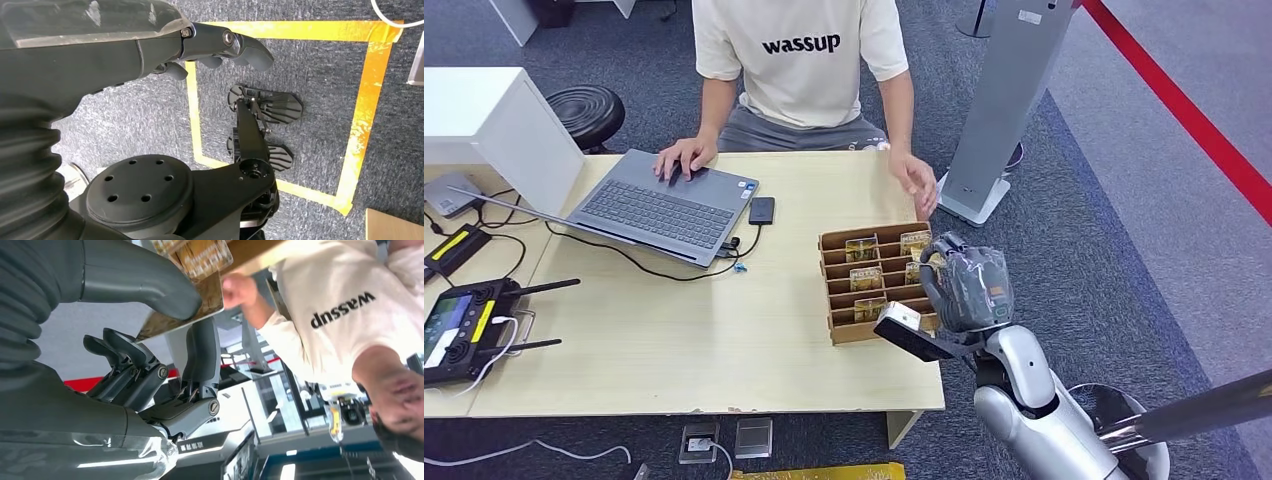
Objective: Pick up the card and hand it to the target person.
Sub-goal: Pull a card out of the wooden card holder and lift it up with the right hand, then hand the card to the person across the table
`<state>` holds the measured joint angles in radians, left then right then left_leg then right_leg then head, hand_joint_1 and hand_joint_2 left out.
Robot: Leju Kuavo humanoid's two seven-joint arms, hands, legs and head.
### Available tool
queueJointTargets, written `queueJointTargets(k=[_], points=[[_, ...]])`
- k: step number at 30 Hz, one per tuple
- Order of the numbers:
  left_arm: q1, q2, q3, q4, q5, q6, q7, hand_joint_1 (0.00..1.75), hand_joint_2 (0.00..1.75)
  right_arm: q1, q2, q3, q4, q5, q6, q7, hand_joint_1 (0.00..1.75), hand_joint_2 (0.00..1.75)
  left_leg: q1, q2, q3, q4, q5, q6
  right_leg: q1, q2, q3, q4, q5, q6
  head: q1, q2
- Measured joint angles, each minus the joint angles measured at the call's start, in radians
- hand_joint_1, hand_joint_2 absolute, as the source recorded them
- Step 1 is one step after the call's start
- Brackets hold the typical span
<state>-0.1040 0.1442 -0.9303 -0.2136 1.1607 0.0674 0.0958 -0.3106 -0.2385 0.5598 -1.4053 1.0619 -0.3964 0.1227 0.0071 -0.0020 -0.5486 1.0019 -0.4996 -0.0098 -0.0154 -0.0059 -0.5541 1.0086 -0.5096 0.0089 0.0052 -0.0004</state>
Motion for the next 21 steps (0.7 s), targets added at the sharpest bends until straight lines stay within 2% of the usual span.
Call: queueJointTargets(k=[3,14,21], points=[[0.000,0.000,0.000,0.000,0.001,0.003,0.000,0.00,0.00,-0.001,-0.001,-0.007,-0.010,-0.007,-0.017,-0.005,1.75,1.75,0.000,0.000,0.000,0.000,0.000,0.000,0.000,0.000,0.000,0.000,0.000,0.000,0.000,0.000],[0.000,-0.001,0.001,0.000,0.003,0.004,0.003,0.00,0.00,-0.010,0.000,-0.025,-0.052,-0.009,-0.043,-0.012,1.75,1.75,0.000,0.000,-0.001,0.000,0.000,0.000,0.000,0.000,0.000,0.000,0.000,0.000,0.001,0.000],[0.000,-0.001,0.000,0.000,-0.008,-0.009,0.005,0.00,0.00,-0.074,0.016,-0.024,-0.051,-0.006,-0.055,-0.022,1.75,1.75,0.000,0.000,-0.001,0.000,0.000,0.000,0.000,0.000,-0.001,0.000,0.000,0.000,0.001,0.000]])
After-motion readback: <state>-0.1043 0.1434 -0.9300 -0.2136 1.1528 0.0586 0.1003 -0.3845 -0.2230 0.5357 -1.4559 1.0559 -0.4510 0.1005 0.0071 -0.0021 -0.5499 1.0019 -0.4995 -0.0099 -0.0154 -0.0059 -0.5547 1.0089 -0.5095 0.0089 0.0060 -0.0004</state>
